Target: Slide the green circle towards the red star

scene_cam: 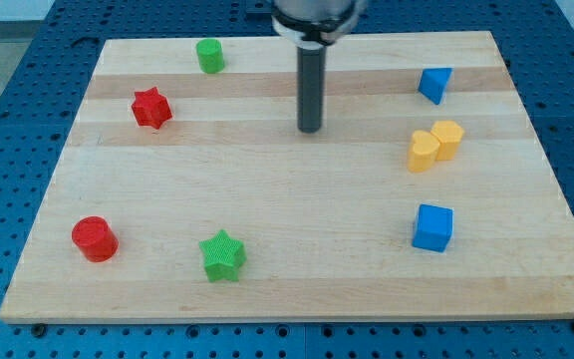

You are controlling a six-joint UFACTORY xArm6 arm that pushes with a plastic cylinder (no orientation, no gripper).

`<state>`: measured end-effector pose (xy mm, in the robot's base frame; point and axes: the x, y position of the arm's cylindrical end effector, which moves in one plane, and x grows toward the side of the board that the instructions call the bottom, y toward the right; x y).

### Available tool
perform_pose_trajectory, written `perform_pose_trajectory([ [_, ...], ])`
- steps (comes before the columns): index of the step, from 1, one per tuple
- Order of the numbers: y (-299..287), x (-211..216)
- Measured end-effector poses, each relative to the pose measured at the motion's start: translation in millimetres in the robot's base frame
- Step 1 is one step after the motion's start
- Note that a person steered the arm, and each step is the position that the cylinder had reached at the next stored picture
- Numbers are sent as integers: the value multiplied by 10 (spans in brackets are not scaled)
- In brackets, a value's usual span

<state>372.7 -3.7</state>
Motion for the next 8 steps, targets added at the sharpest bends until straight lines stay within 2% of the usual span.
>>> perform_pose_trajectory([
  [1,-303,-292],
  [3,-423,-1159],
  [5,-845,-1336],
  [6,-981,-1608],
  [7,-1184,-1658],
  [8,-1382,-1532],
])
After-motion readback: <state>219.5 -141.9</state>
